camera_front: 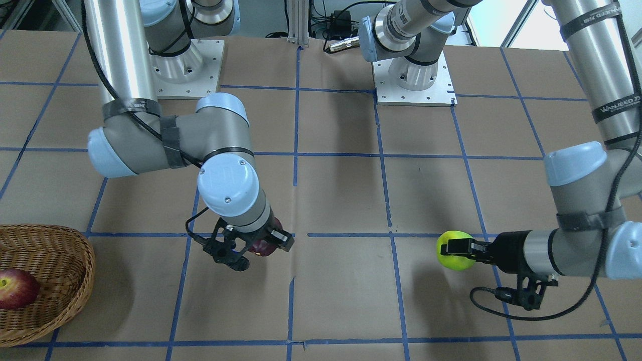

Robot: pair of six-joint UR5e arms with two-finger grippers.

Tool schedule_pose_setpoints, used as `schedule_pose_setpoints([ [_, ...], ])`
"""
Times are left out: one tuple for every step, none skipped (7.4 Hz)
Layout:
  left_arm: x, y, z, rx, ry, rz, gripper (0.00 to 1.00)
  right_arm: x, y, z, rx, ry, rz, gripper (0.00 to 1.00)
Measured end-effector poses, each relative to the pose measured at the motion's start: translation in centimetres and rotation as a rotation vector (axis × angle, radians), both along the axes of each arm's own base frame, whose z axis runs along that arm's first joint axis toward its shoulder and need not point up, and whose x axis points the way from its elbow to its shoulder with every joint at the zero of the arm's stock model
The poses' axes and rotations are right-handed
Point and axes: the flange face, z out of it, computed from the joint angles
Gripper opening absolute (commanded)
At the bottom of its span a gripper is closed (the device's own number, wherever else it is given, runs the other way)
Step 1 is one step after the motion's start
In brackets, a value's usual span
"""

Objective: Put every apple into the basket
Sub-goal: 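Grasp the dark red apple with the right gripper while the left grasps the green apple, then drop the dark red apple into the basket while the left sets the green apple mid-table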

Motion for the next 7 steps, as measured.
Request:
schedule_pose_setpoints([
  [-4.8,1.2,0.9,0.018,-0.028,0.011,0.00,-5.3,-1.1,2.5,-0.014,0.037,0.041,0.00],
  [-10.5,2.3,1.2,0.010,-0.069,0.026,0.00,-11.1,-2.1,4.5,-0.028,0.062,0.081,0.00],
  [-17.1,3.5,0.6,-0.022,-0.122,0.063,0.00,-17.2,-2.7,6.1,-0.039,0.082,0.137,0.00],
  [-23.7,4.9,-1.1,-0.060,-0.186,0.104,0.00,-23.0,-2.9,7.2,-0.045,0.094,0.200,0.00],
  [-30.6,7.2,-3.1,-0.092,-0.260,0.130,0.00,-28.9,-2.8,8.0,-0.047,0.106,0.269,0.00],
  [-36.3,9.6,-4.6,-0.130,-0.314,0.133,0.00,-35.0,-2.3,8.5,-0.042,0.120,0.346,0.00],
  [-39.3,11.1,-5.7,-0.171,-0.335,0.129,0.03,-40.6,-1.6,8.6,-0.043,0.129,0.413,0.00],
])
